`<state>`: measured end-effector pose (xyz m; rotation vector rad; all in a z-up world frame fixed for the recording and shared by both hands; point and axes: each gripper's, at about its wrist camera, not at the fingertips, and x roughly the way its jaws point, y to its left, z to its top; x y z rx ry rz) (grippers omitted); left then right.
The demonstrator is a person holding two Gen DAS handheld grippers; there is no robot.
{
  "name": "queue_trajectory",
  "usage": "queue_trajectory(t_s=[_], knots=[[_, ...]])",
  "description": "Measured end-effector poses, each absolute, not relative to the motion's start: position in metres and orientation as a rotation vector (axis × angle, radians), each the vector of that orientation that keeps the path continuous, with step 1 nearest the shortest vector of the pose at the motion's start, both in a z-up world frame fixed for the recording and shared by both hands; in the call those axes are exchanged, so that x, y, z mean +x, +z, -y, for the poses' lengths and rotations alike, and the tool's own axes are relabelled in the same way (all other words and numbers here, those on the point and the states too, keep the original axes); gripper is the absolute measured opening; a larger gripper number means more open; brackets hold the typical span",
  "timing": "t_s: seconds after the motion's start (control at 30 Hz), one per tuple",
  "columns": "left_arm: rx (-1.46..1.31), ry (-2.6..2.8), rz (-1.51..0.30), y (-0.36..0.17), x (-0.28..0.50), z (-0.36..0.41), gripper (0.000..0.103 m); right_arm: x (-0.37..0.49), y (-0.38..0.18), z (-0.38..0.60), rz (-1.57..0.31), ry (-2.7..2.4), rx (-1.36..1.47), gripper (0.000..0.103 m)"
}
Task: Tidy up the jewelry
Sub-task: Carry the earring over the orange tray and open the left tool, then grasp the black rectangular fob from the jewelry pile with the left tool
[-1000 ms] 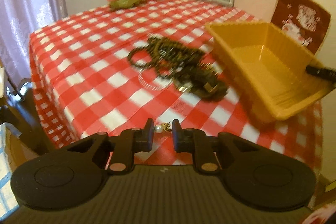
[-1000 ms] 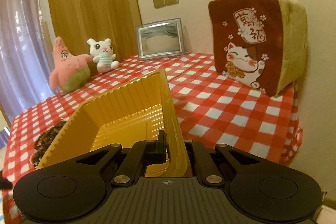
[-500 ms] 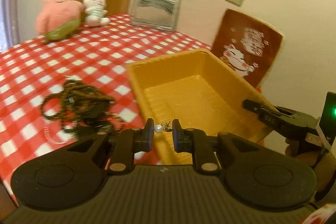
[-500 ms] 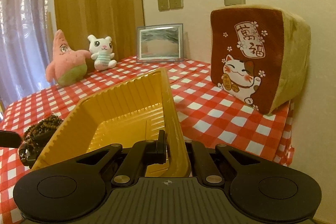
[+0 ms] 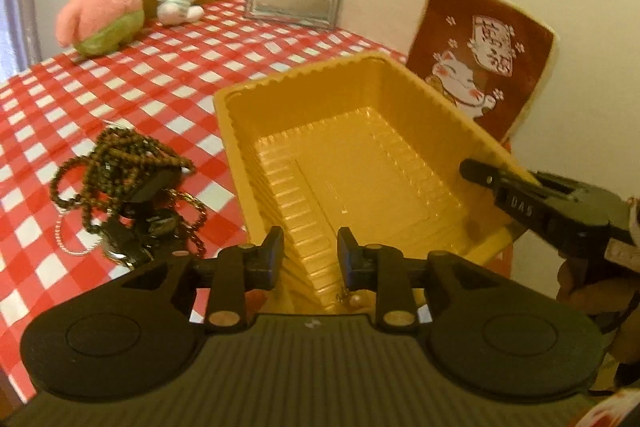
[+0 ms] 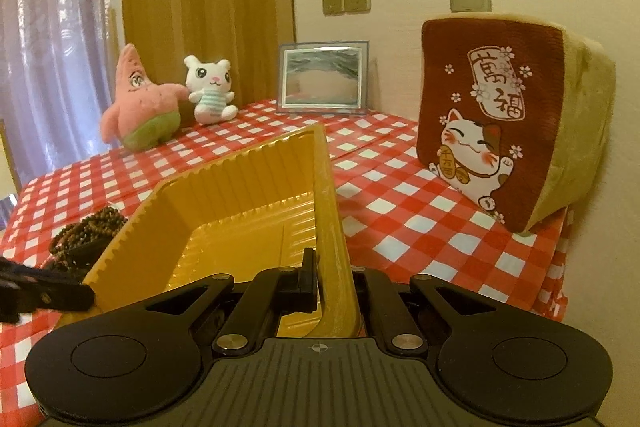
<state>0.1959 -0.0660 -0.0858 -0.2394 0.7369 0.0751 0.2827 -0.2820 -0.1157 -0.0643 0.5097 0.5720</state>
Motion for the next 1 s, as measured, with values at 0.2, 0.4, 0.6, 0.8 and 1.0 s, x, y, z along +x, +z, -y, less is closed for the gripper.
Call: queue_trajectory(t_s=[0.2,0.4,0.6,0.8,1.0], knots=[[-0.236,0.243,-0.747,-0.083,0.174,0.054,0.035,0.294,-0.115,0.28,-0.499,0.609,-0.091,0.004],[-0.276,0.408,-0.759,-0.088,0.153,0.033,0.039,0.301,-0.113,0.282,-0.487,0.641,-0.101,0.004],[-0.301,0.476,-0.756,-0.092,0.159,0.017,0.042,0.304,-0.113,0.283,-0.499,0.644,-0.094,0.004],[-0.306,0.488,-0.77,-0.099,0.18,0.007,0.042,0.301,-0.111,0.282,-0.498,0.636,-0.098,0.004],[-0.326,0.497,-0.79,-0.111,0.196,-0.007,0.042,0.3,-0.111,0.282,-0.502,0.629,-0.098,0.004]])
